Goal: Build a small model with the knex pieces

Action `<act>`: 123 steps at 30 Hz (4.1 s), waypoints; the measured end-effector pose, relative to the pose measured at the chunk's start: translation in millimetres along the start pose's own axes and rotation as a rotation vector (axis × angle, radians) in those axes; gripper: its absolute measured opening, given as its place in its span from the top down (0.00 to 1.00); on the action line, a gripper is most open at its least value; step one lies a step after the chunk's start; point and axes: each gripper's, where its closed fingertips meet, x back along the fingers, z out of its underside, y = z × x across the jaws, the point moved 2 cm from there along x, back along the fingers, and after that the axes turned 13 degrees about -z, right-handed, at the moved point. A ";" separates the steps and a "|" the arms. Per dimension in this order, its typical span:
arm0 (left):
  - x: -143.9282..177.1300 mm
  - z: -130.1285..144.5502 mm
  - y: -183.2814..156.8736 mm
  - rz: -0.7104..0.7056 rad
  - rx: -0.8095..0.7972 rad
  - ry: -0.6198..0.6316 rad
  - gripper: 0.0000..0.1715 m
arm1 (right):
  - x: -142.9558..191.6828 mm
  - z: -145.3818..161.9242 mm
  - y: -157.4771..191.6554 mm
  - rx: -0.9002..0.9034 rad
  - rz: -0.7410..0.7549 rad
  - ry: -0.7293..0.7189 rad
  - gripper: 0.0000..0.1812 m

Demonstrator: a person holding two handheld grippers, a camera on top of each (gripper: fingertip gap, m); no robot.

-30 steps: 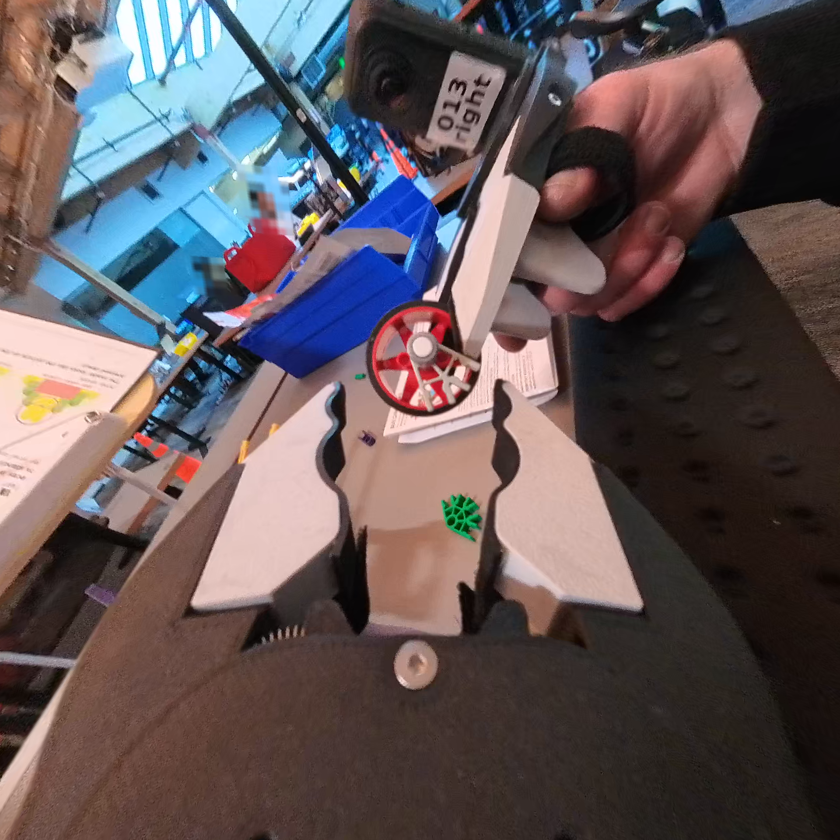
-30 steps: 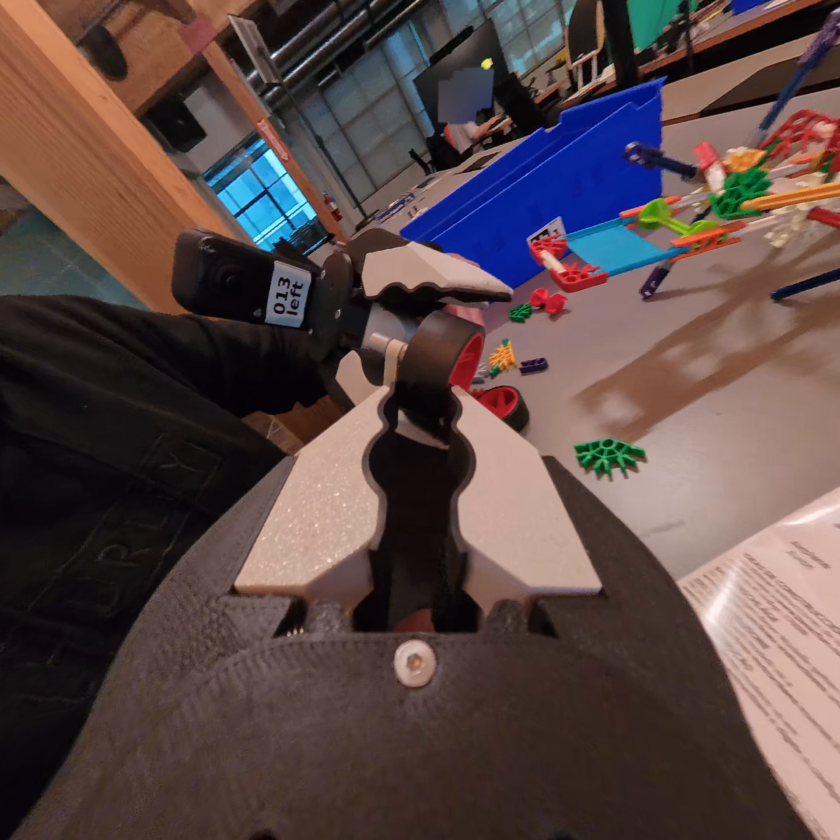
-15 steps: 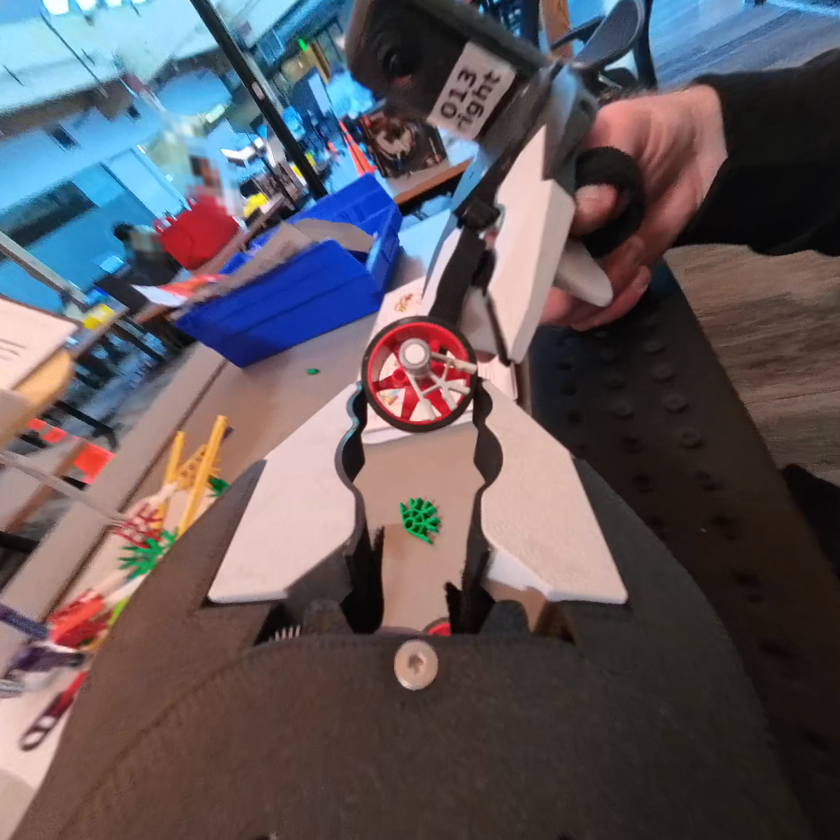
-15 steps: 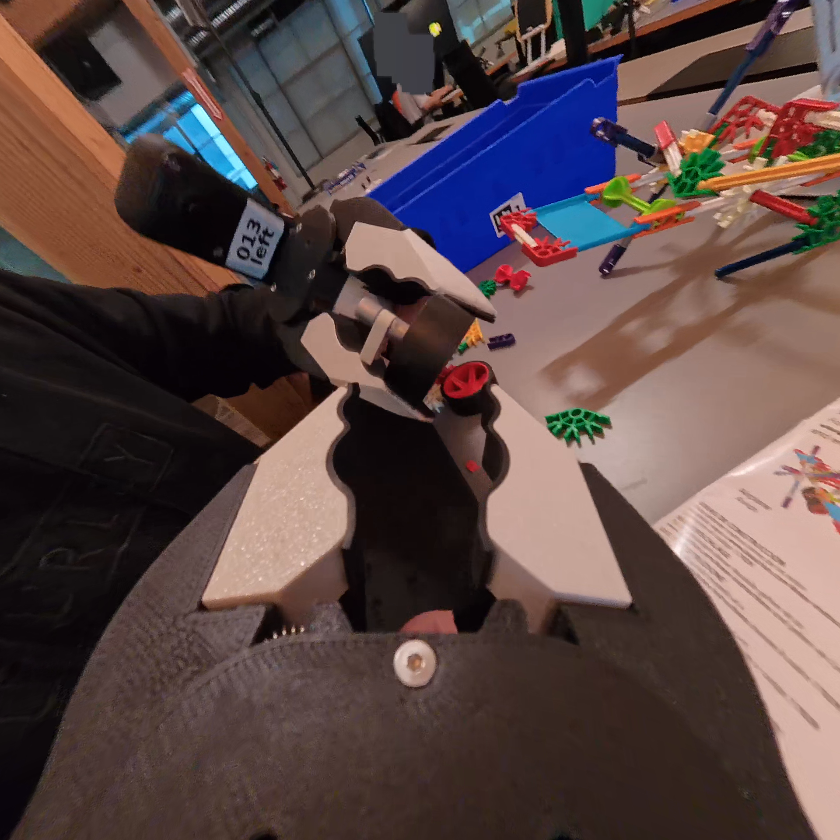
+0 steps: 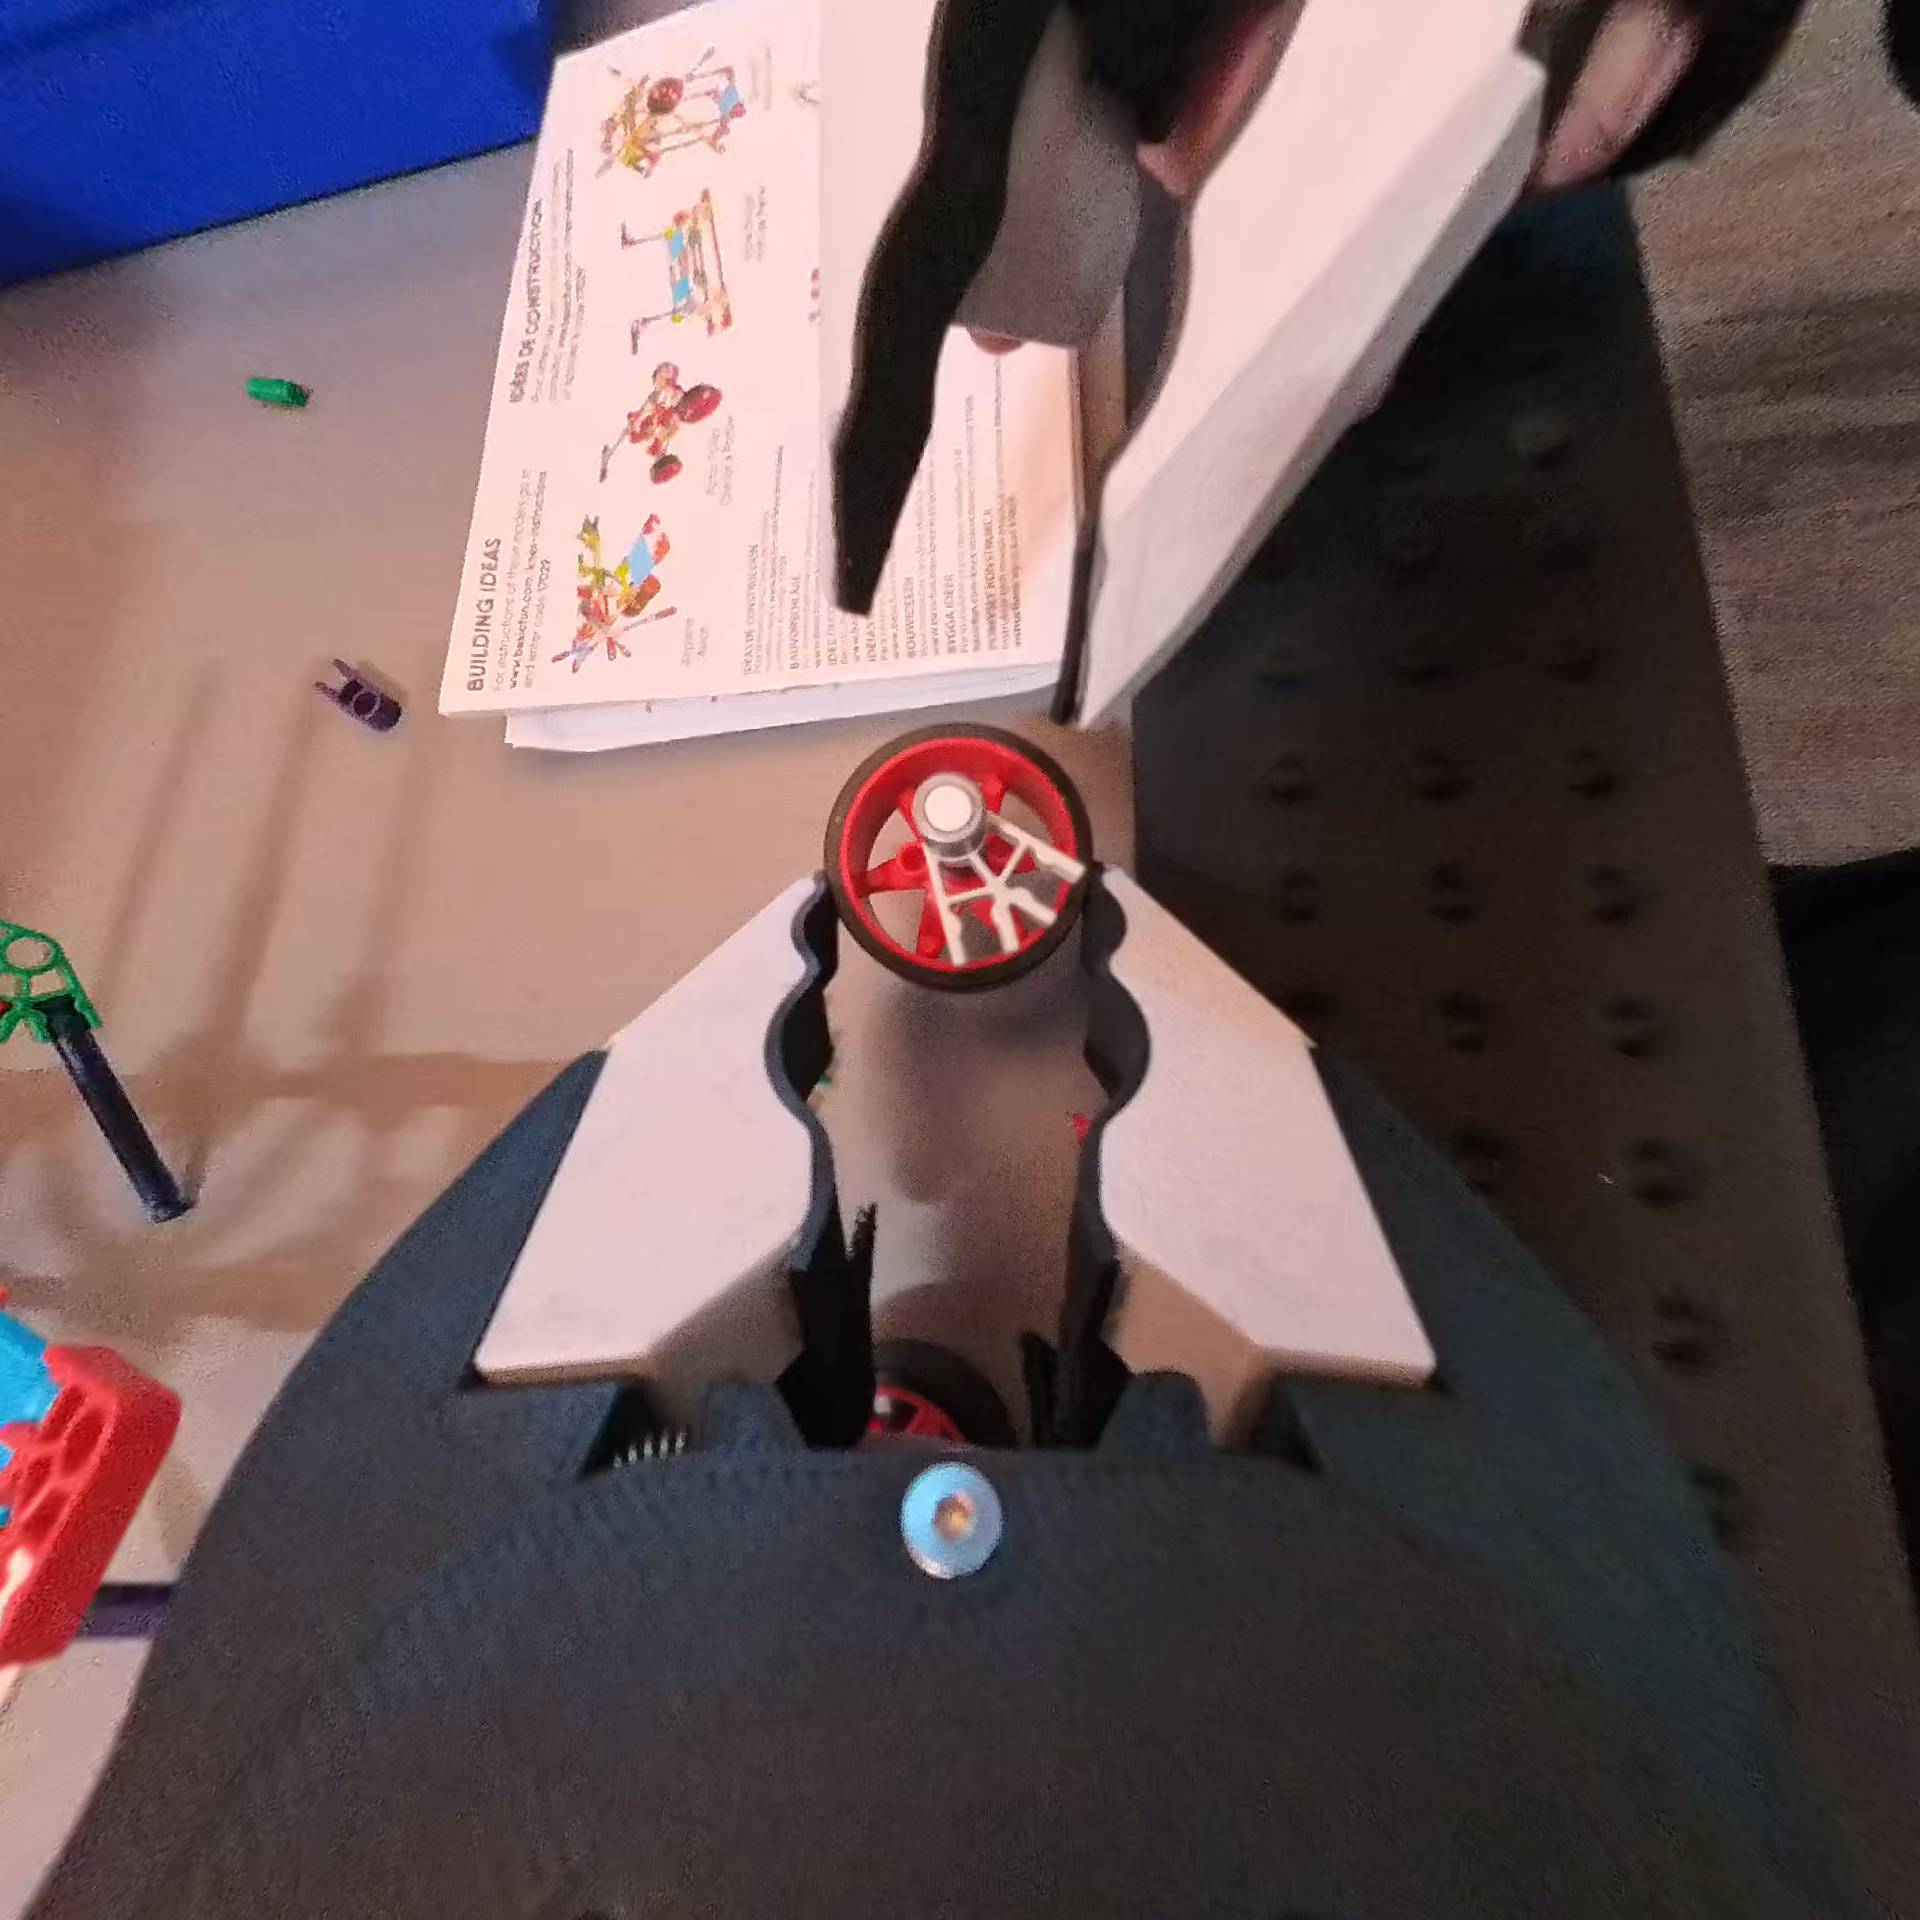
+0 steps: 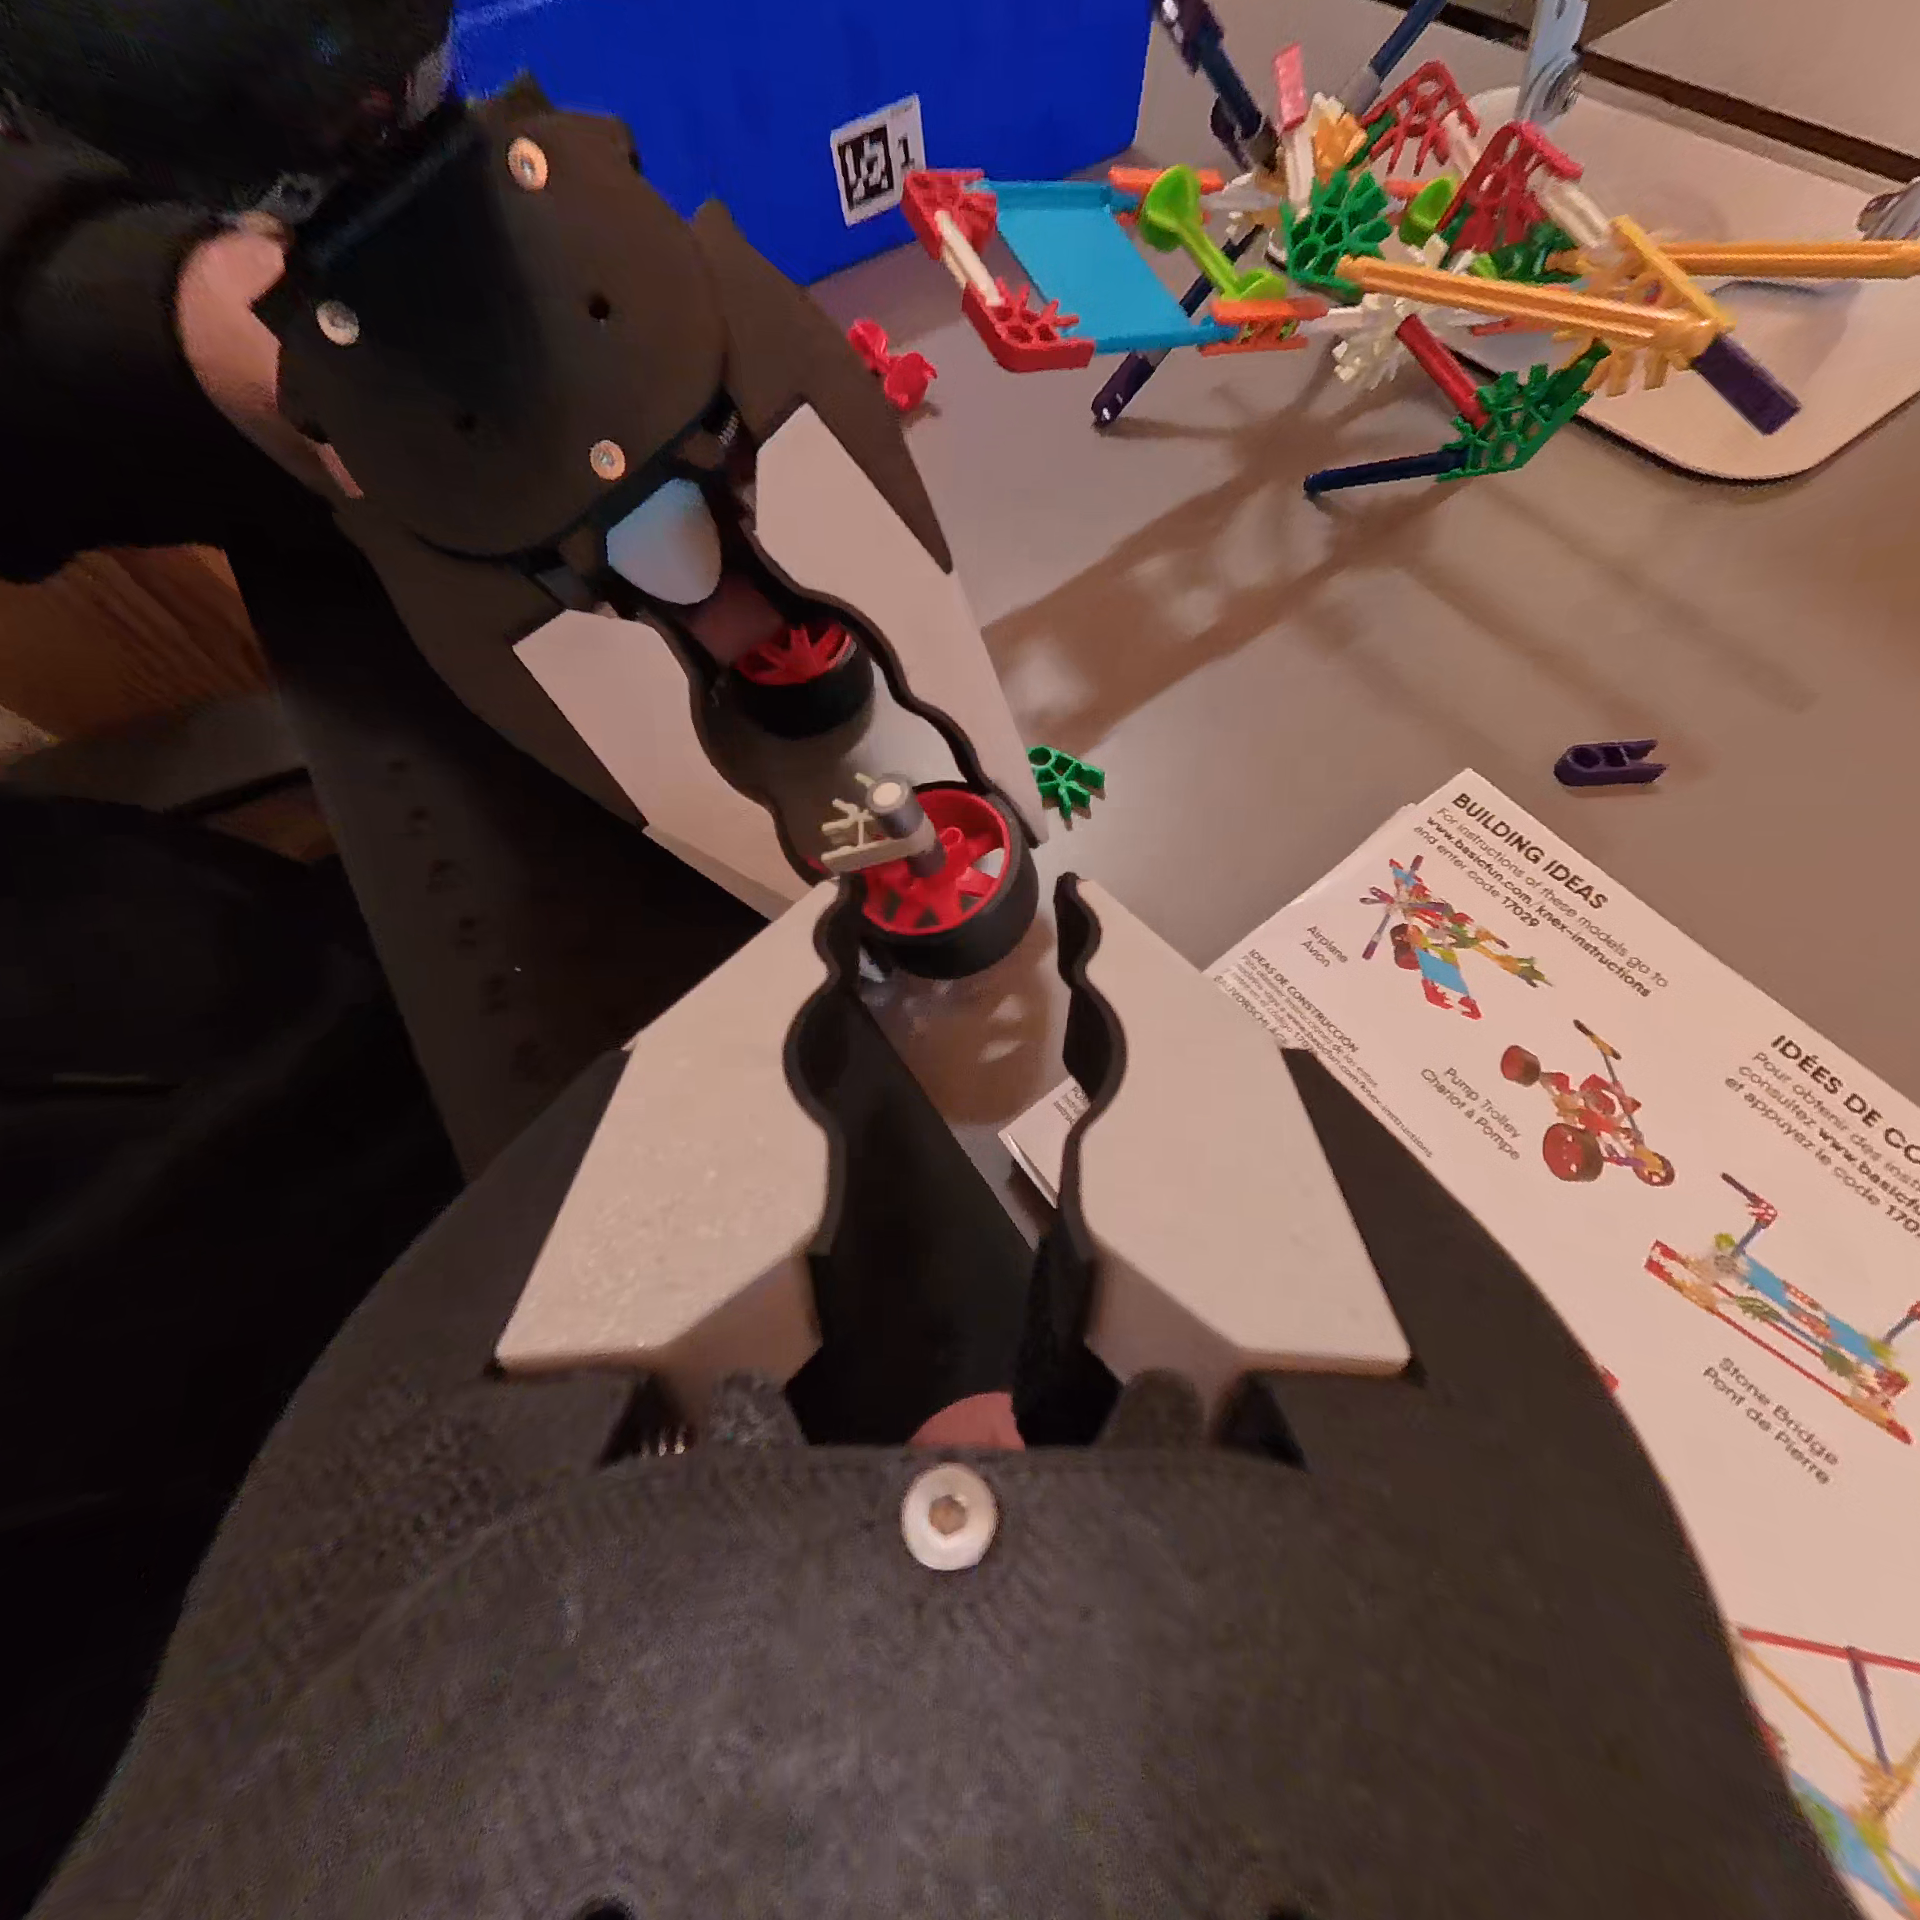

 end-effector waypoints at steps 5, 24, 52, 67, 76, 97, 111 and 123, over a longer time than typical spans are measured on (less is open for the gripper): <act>-6.9 9.5 -0.4 0.020 0.005 0.101 0.74 | -13.7 8.7 -1.8 0.028 -0.003 0.103 0.85; -2.2 14.9 2.4 0.052 -0.049 0.048 0.75 | -26.9 8.6 -4.3 0.157 0.018 0.235 0.87; -5.0 14.0 11.3 0.030 -0.064 0.003 0.67 | -39.2 12.8 -14.7 0.136 -0.003 0.207 0.96; -11.5 7.6 5.3 0.058 -0.092 -0.011 0.75 | -45.0 17.1 -15.5 0.209 0.045 0.254 0.96; -12.7 7.3 6.0 0.061 -0.083 -0.009 0.75 | -44.4 16.6 -16.5 0.168 0.035 0.242 0.96; -12.8 7.8 7.3 0.055 -0.080 -0.014 0.75 | -30.6 -0.7 -12.7 0.131 -0.047 0.119 0.97; -10.4 10.4 8.2 0.063 -0.068 -0.008 0.74 | -42.6 21.1 -59.5 0.044 0.048 0.320 0.94; -10.7 10.6 7.9 0.081 -0.057 -0.007 0.74 | -33.7 6.5 -21.8 0.142 -0.055 0.253 0.86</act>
